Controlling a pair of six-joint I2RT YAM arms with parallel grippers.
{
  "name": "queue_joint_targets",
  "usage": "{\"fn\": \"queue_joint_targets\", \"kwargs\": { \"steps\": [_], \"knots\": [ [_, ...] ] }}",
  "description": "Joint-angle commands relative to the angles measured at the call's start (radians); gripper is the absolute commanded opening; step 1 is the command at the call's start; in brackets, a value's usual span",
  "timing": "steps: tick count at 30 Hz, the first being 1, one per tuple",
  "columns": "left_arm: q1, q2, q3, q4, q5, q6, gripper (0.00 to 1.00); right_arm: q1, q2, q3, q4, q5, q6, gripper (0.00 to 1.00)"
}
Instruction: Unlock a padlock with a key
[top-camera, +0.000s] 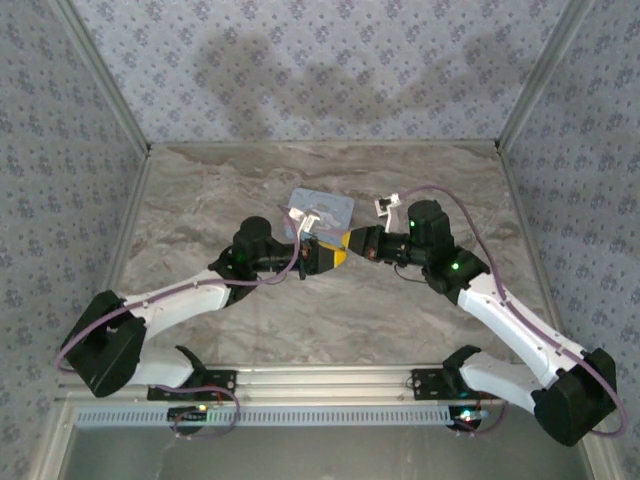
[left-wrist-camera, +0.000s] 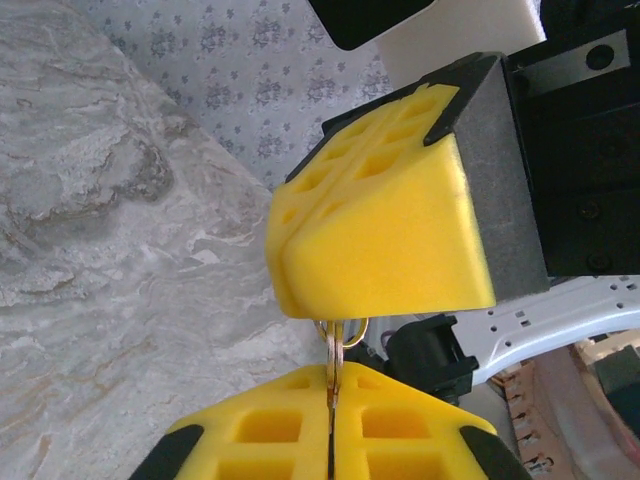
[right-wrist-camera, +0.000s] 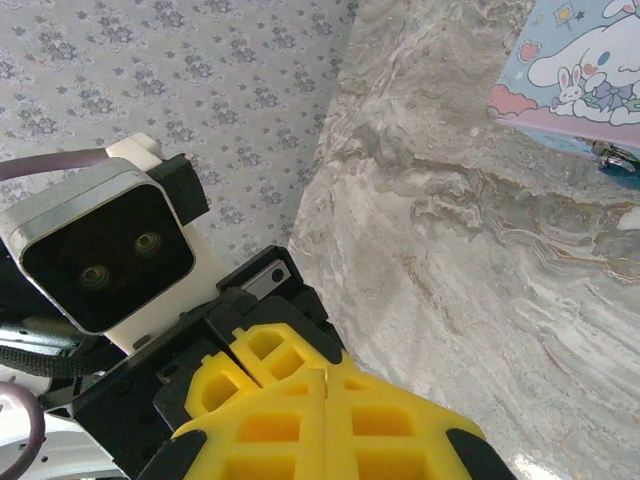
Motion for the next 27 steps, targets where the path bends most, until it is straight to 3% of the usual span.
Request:
{"fn": "queue_joint_targets", "kwargs": {
  "steps": [1, 10, 16, 22, 27],
  "knots": [
    [0.007, -0.025, 0.028, -0.019, 0.015, 0.017, 0.02, -0.006, -0.022, -0.010, -0.005, -0.026, -0.012, 0.00],
    [0.008, -0.042, 0.045, -0.108, 0.024, 0.058, 0.00, -0.023, -0.027, -0.004, -0.036, -0.049, -0.052, 0.00],
    [0.009, -0.055, 0.074, -0.199, 0.060, 0.098, 0.00, -0.042, -0.038, 0.008, -0.069, -0.094, -0.118, 0.31],
    [0.008, -0.049, 0.083, -0.188, 0.096, 0.086, 0.00, -0.036, -0.037, 0.019, -0.078, -0.151, -0.152, 0.38],
    [0.008, -0.032, 0.097, -0.174, 0.128, 0.067, 0.00, -0.025, -0.029, 0.023, -0.073, -0.189, -0.167, 0.36]
  ]
}}
